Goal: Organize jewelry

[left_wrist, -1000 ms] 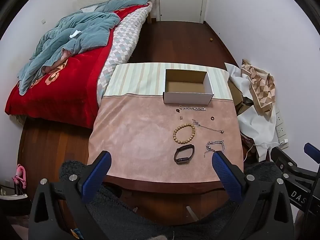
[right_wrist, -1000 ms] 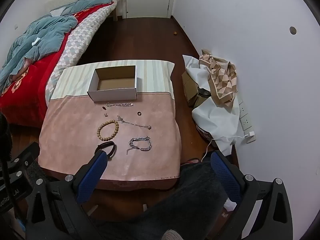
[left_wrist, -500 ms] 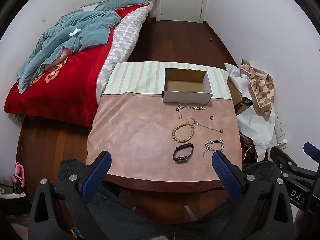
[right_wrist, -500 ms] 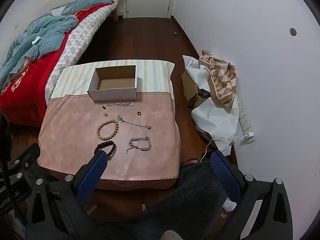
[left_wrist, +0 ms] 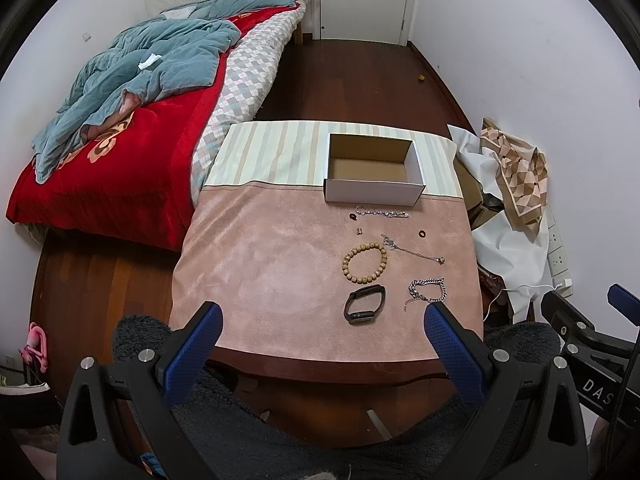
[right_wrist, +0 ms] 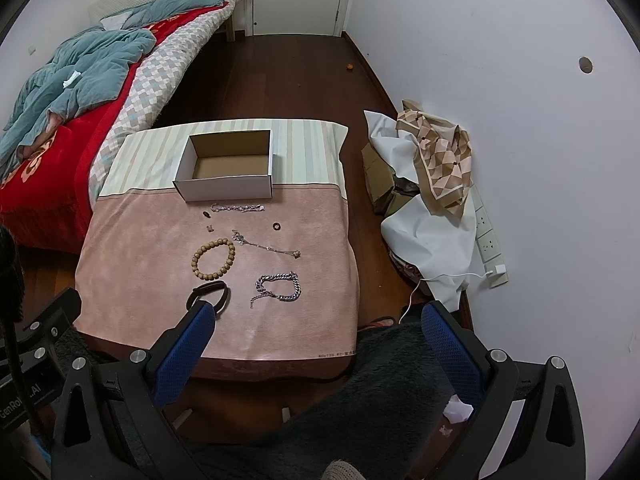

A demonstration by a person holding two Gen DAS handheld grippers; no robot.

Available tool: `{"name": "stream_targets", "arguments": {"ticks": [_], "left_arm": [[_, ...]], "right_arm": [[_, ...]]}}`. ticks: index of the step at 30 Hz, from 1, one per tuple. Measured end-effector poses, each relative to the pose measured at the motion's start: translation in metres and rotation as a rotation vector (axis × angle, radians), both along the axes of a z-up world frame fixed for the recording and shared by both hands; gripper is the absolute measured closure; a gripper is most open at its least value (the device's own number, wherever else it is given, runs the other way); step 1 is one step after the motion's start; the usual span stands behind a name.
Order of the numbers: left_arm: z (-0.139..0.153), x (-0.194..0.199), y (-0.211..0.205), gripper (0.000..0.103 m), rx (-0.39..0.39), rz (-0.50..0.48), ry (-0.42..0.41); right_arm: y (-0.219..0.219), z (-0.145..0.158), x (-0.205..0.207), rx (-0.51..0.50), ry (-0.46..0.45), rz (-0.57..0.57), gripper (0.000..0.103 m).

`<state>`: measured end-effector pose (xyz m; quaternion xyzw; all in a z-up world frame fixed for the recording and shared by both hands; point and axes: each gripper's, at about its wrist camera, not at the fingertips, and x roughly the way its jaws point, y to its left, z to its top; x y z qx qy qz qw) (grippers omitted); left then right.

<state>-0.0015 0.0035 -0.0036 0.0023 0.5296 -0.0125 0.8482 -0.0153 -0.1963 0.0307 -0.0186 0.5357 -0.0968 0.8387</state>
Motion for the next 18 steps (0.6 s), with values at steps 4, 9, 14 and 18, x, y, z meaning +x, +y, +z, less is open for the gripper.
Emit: {"name": "stream_targets", "arguments": {"ticks": [4,9,14,18], "left_arm": [[0.0001,-0.0005,-0.0006,0.000,0.000,0.002,-0.003],[-0.0002,-0.0005,-0.0014,0.000,0.000,0.001,-0.005],[0.0004,-0.0003,-0.0016,0.000,0.000,0.002,-0.005],[0.0006,-0.0002,-0.0014,0.000,0.000,0.002,-0.005]], "right_arm": [[0.0002,0.0003,-0.0001,-0.001,0.000,-0.001,0.000],[0.0001,0.0006,-0.0002,-0.001,-0.001,-0.001,0.000],[-0.0001,0.0008,-0.0004,-0.001,0.000,-0.002,0.000],[-0.0013,0.0040,-0.0013,-0.003,-0.002,-0.002,0.000]]}}
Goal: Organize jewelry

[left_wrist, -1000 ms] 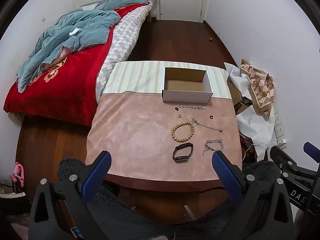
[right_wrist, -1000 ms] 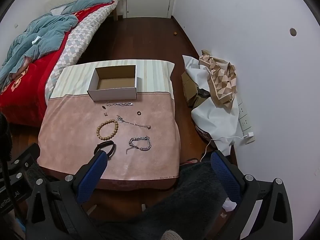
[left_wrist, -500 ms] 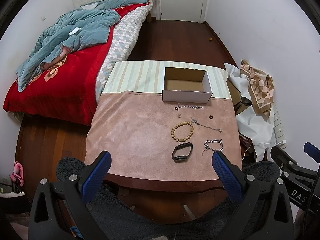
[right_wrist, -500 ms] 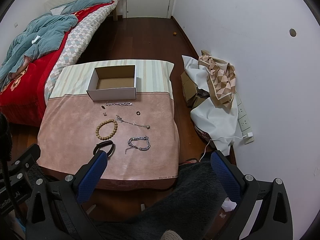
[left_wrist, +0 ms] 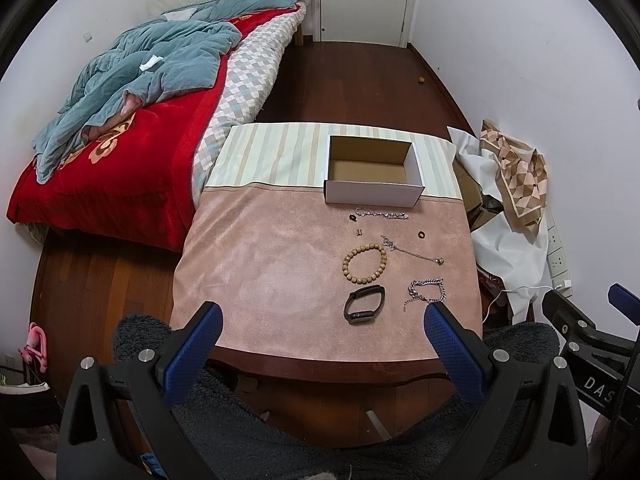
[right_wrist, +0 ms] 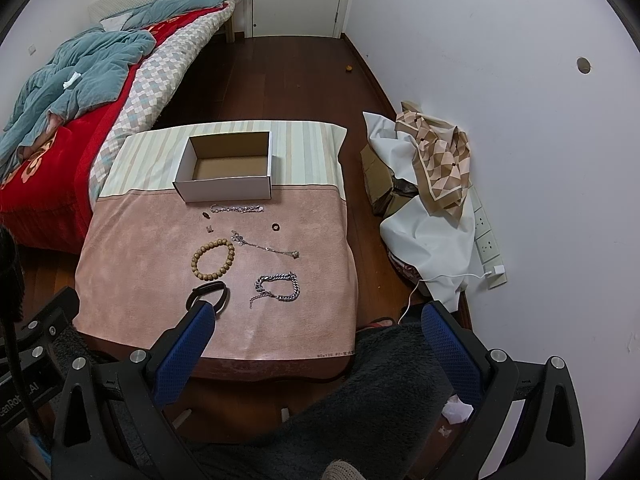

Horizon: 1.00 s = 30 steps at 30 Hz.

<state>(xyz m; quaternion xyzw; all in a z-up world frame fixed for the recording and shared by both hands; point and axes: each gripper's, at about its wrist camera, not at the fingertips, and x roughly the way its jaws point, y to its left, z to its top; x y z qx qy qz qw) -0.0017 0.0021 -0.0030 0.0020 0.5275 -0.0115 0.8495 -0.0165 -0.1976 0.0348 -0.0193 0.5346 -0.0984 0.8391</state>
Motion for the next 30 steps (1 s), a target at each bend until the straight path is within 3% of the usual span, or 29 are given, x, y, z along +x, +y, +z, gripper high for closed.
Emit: {"name": "stream_targets", "arguments": {"ticks": [30], "left_arm": [[0.0081,-0.0070,0.0000,0.000,0.007,0.001,-0.014]], "right_arm": [[-0.0048,0.0096,-0.0056,0.006,-0.021,0.005,0.000]]}}
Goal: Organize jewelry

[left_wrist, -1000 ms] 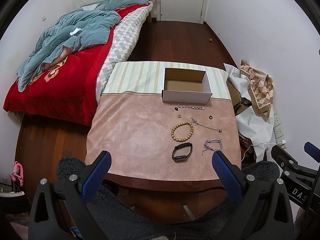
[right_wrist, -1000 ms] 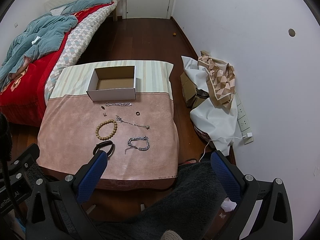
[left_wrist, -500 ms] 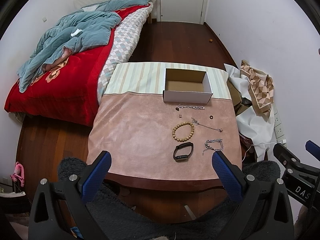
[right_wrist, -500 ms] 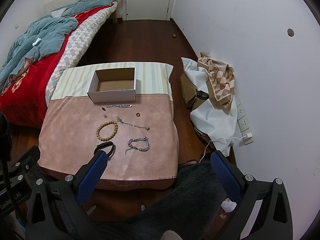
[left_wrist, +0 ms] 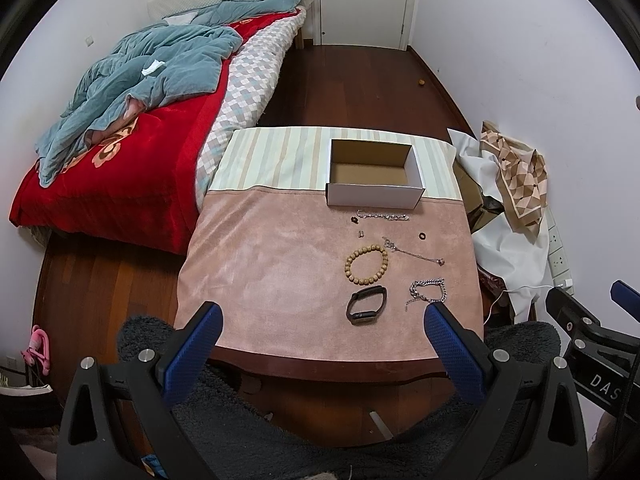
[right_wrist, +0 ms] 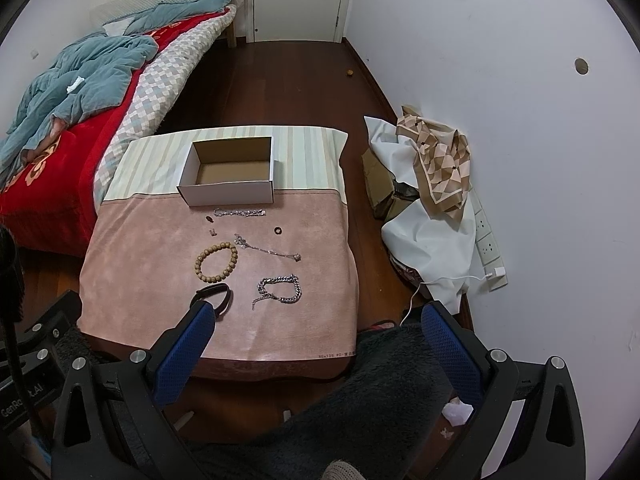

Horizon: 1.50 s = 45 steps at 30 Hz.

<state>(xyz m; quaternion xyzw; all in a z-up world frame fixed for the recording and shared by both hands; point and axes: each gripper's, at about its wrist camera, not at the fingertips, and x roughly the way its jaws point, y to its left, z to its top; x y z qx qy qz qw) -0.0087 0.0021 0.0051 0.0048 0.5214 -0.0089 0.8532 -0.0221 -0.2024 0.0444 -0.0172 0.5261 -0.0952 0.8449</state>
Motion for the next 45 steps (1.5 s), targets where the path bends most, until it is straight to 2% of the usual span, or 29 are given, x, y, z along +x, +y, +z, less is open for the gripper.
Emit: {"name": "stream_targets", "arguments": {"ticks": [20,26,30,34,40,45], "left_arm": [[0.004,0.001,0.000,0.000,-0.002,-0.002,0.002],[-0.008,0.024,0.009,0.000,0.039,0.035,-0.013],[-0.035,0.050,0.011,0.000,0.090,0.055,0.009],[-0.072,0.068,0.006,0.000,0.128,0.031,0.064],[-0.145,0.090,-0.015,0.000,0.194,-0.054,0.192],[-0.206,0.102,-0.027,0.001,0.194,-0.139,0.313]], "right_arm": [[0.001,0.001,-0.002,0.003,-0.007,0.000,0.000],[-0.006,-0.009,0.006,0.023,0.000,-0.026,0.000],[-0.019,-0.028,0.023,0.052,0.018,-0.066,0.000],[-0.036,-0.061,0.044,0.086,0.068,-0.105,0.000],[-0.057,-0.126,0.070,0.127,0.173,-0.148,0.000],[-0.072,-0.178,0.081,0.152,0.246,-0.191,0.003]]}}
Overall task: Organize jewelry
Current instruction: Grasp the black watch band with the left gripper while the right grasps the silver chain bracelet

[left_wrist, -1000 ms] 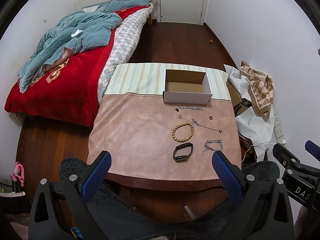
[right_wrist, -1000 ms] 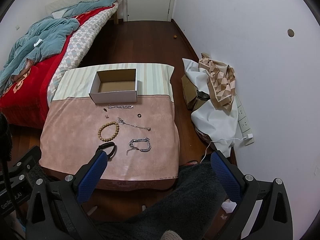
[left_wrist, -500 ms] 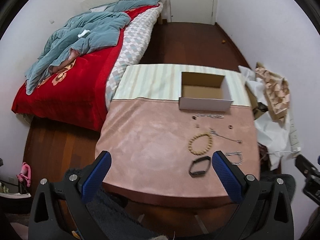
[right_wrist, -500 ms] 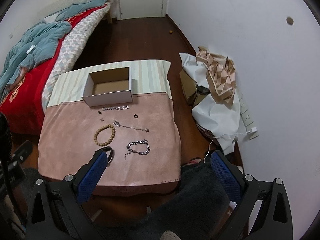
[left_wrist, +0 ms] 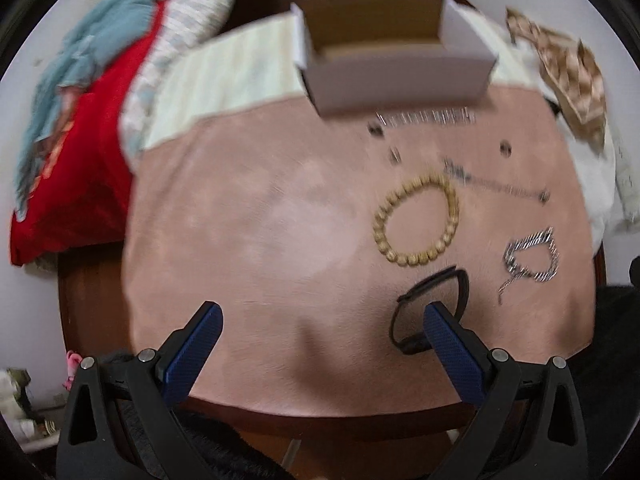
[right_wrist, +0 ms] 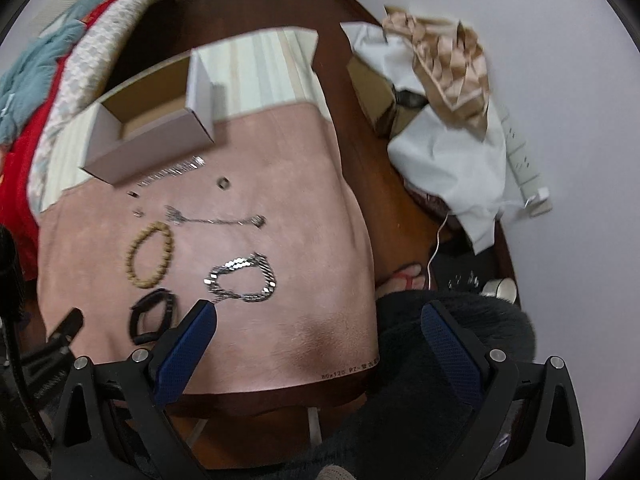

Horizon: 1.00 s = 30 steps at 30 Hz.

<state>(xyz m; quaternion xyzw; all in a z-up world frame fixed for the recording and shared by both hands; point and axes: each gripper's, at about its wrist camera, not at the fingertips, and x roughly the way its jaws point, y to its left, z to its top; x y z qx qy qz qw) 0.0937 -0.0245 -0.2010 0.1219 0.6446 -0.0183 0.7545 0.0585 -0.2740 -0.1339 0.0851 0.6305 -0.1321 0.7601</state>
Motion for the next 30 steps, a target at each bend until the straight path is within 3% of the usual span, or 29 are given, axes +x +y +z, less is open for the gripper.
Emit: {"name": "stream_targets", "arguments": {"ticks": [3,5,9,13,15,16,17,27,30], "left_arm": [[-0.023,0.005,-0.007,0.011,-0.002,-0.045,0.041],[-0.035,0.009,-0.012,0.024,-0.017,-0.068,0.064],[-0.048,0.010,-0.022,0.029,-0.026,-0.131,0.078],[-0.055,0.005,-0.030,0.042,-0.034,-0.181,0.074],[-0.054,0.004,-0.030,0.056,-0.070,-0.191,0.079],[-0.052,0.003,-0.030,0.075,-0.087,-0.190,0.081],[-0.052,0.002,-0.031,0.087,-0.093,-0.192,0.081],[-0.048,0.004,-0.003,0.098,-0.092,-0.104,0.016],[-0.046,0.006,0.007,0.098,-0.093,-0.079,0.003]], "right_arm": [[-0.007,-0.027,0.003,0.033,0.044,-0.019,0.009],[-0.008,-0.043,0.004,0.054,0.069,-0.028,0.010],[-0.009,-0.065,0.005,0.071,0.099,-0.031,0.011],[-0.007,-0.079,0.007,0.080,0.123,-0.024,0.013],[-0.006,-0.085,0.009,0.083,0.127,-0.021,0.014],[-0.006,-0.087,0.011,0.081,0.129,-0.018,0.016],[-0.005,-0.091,0.013,0.080,0.131,-0.012,0.020],[0.017,-0.113,0.030,0.058,0.094,0.084,0.046],[0.029,-0.111,0.034,0.027,0.050,0.131,0.061]]}}
